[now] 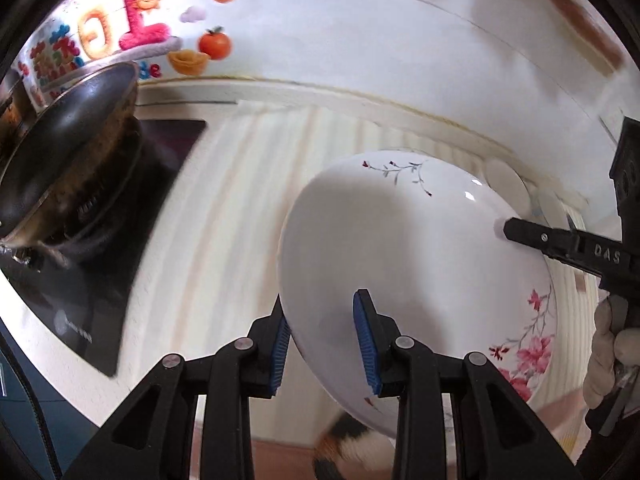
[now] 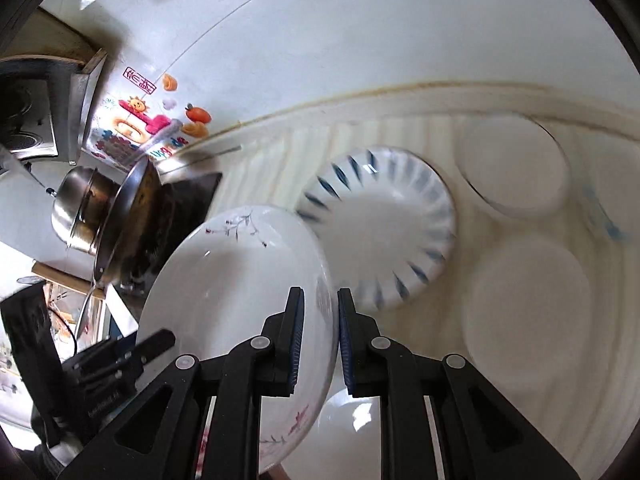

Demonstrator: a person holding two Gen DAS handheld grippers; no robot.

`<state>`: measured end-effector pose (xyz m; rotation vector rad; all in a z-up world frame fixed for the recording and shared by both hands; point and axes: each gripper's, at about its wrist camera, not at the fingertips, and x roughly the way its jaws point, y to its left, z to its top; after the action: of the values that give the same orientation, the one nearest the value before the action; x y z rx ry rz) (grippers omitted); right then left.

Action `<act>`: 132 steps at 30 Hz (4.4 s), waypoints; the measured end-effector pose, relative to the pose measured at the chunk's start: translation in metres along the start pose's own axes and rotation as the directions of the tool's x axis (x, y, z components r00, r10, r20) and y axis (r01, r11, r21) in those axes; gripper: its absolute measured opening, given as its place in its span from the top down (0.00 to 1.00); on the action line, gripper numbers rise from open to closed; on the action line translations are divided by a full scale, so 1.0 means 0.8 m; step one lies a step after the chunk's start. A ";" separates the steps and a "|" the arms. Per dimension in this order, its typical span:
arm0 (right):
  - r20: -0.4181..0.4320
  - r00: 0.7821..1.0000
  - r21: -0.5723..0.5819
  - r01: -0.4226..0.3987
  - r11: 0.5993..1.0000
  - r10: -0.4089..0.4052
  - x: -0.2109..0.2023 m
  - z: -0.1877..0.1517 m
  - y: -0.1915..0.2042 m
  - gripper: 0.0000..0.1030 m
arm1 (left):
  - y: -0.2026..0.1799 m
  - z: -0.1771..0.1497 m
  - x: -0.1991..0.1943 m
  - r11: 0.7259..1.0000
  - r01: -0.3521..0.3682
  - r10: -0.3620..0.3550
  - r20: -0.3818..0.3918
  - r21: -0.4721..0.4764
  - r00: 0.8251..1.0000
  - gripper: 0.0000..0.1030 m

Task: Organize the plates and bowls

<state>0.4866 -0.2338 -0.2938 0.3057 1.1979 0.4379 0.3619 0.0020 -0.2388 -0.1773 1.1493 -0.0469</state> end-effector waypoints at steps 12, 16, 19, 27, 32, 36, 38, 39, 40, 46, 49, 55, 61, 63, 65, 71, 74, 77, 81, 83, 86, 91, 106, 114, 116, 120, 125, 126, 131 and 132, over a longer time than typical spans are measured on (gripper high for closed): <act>-0.067 0.997 0.128 0.038 0.991 -0.029 -0.026 -0.147 -0.101 0.82 | -0.077 -0.084 0.035 0.993 0.026 -0.008 -0.156 0.112 0.988 0.72; -0.082 0.996 0.151 0.060 0.987 -0.048 -0.017 -0.165 -0.122 0.82 | -0.087 -0.090 0.060 0.989 0.017 0.012 -0.193 0.149 0.981 0.72; -0.093 0.994 0.154 0.073 0.985 -0.059 -0.010 -0.169 -0.131 0.82 | -0.093 -0.093 0.075 0.986 0.008 0.029 -0.212 0.168 0.977 0.72; -0.104 0.992 0.157 0.093 0.983 -0.077 0.001 -0.169 -0.140 0.83 | -0.105 -0.093 0.093 0.975 -0.039 0.086 -0.206 0.221 0.975 0.73; -0.133 0.988 0.151 0.103 0.983 -0.083 0.003 -0.164 -0.138 0.82 | -0.108 -0.089 0.098 0.968 -0.046 0.098 -0.204 0.249 0.974 0.73; -0.198 0.978 0.217 0.115 0.969 -0.072 -0.014 -0.154 -0.145 0.80 | -0.102 -0.079 0.082 0.970 -0.015 0.067 -0.206 0.242 0.976 0.73; -0.167 0.980 0.216 0.141 0.966 -0.105 -0.040 -0.144 -0.142 0.78 | -0.096 -0.066 0.063 0.973 -0.007 0.050 -0.179 0.231 0.983 0.72; -0.144 0.985 0.226 0.125 0.966 -0.094 -0.054 -0.136 -0.140 0.75 | -0.089 -0.050 0.048 0.978 0.002 0.032 -0.159 0.209 0.987 0.72; -0.113 0.991 0.247 0.103 0.963 -0.076 -0.071 -0.125 -0.136 0.72 | -0.083 -0.037 0.039 0.981 0.005 0.022 -0.143 0.192 0.990 0.72; -0.037 0.999 0.293 0.029 0.956 -0.019 -0.071 -0.042 -0.095 0.56 | -0.061 0.061 0.041 0.990 0.020 -0.009 -0.084 0.137 0.996 0.71; -0.054 0.997 0.309 0.075 0.948 -0.062 -0.027 0.009 -0.089 0.56 | -0.053 0.104 0.078 0.991 0.034 -0.017 -0.130 0.129 0.991 0.71; -0.138 0.982 0.313 0.164 0.935 -0.126 0.056 0.081 -0.101 0.56 | -0.048 0.153 0.159 0.988 0.043 -0.012 -0.204 0.151 0.979 0.71; -0.248 0.950 0.273 0.259 0.927 -0.192 0.118 0.106 -0.113 0.58 | -0.045 0.165 0.226 0.980 0.062 -0.005 -0.285 0.188 0.958 0.71; -0.274 0.938 0.254 0.283 0.925 -0.212 0.132 0.107 -0.114 0.68 | -0.043 0.164 0.239 0.980 0.079 -0.019 -0.307 0.183 0.951 0.71; -0.285 0.928 0.225 0.307 0.925 -0.239 0.143 0.108 -0.112 0.75 | -0.044 0.162 0.245 0.977 0.097 -0.033 -0.314 0.190 0.949 0.71; -0.295 0.900 0.147 0.374 0.916 -0.321 0.161 0.110 -0.104 0.85 | -0.058 0.152 0.245 0.968 0.114 -0.052 -0.263 0.223 0.963 0.81; -0.289 0.908 0.157 0.357 0.921 -0.303 0.160 0.109 -0.106 0.88 | -0.058 0.147 0.238 0.969 0.100 -0.042 -0.248 0.225 0.968 0.81; -0.274 0.917 0.162 0.342 0.925 -0.291 0.154 0.105 -0.102 0.89 | -0.060 0.140 0.225 0.967 0.084 -0.029 -0.223 0.239 0.974 0.82; -0.258 0.926 0.155 0.321 0.934 -0.275 0.141 0.102 -0.096 0.89 | -0.068 0.138 0.209 0.968 0.075 -0.022 -0.214 0.240 0.977 0.82; -0.248 0.930 0.145 0.312 0.939 -0.270 0.129 0.100 -0.088 0.89 | -0.068 0.136 0.199 0.968 0.073 -0.024 -0.201 0.240 0.979 0.82; -0.241 0.934 0.133 0.301 0.944 -0.264 0.112 0.098 -0.083 0.89 | -0.071 0.134 0.186 0.969 0.070 -0.026 -0.187 0.237 0.982 0.82; -0.229 0.941 0.105 0.277 0.955 -0.248 0.071 0.084 -0.071 0.89 | -0.065 0.129 0.150 0.971 0.076 -0.039 -0.164 0.226 0.986 0.82; -0.268 0.943 0.059 0.223 0.973 -0.199 -0.026 -0.030 -0.064 0.89 | -0.091 0.029 0.042 0.966 0.099 -0.071 -0.124 0.239 0.990 0.82; -0.338 0.921 0.044 0.220 0.974 -0.193 -0.031 -0.114 -0.085 0.89 | -0.111 -0.039 0.040 0.960 0.095 -0.055 -0.158 0.262 0.986 0.82; -0.354 0.917 0.054 0.217 0.975 -0.185 -0.027 -0.128 -0.092 0.89 | -0.114 -0.048 0.046 0.961 0.095 -0.051 -0.169 0.260 0.984 0.82; -0.378 0.909 0.063 0.218 0.974 -0.179 -0.014 -0.147 -0.102 0.89 | -0.117 -0.067 0.064 0.962 0.082 -0.031 -0.197 0.259 0.980 0.82; -0.399 0.899 0.072 0.225 0.972 -0.179 0.003 -0.161 -0.113 0.89 | -0.122 -0.078 0.082 0.963 0.063 -0.004 -0.220 0.261 0.975 0.82; -0.404 0.897 0.071 0.228 0.971 -0.181 0.005 -0.165 -0.116 0.89 | -0.124 -0.079 0.085 0.963 0.062 -0.001 -0.225 0.261 0.974 0.82; -0.415 0.895 0.084 0.219 0.972 -0.165 0.012 -0.164 -0.125 0.89 | -0.125 -0.083 0.099 0.963 0.048 0.019 -0.246 0.266 0.969 0.82; -0.414 0.895 0.082 0.219 0.972 -0.167 0.014 -0.163 -0.124 0.89 | -0.125 -0.083 0.102 0.964 0.049 0.020 -0.255 0.261 0.967 0.82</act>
<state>0.3832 -0.3155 -0.3922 0.2050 1.6518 0.2552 0.3408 -0.1144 -0.3227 0.0619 1.3864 -0.2420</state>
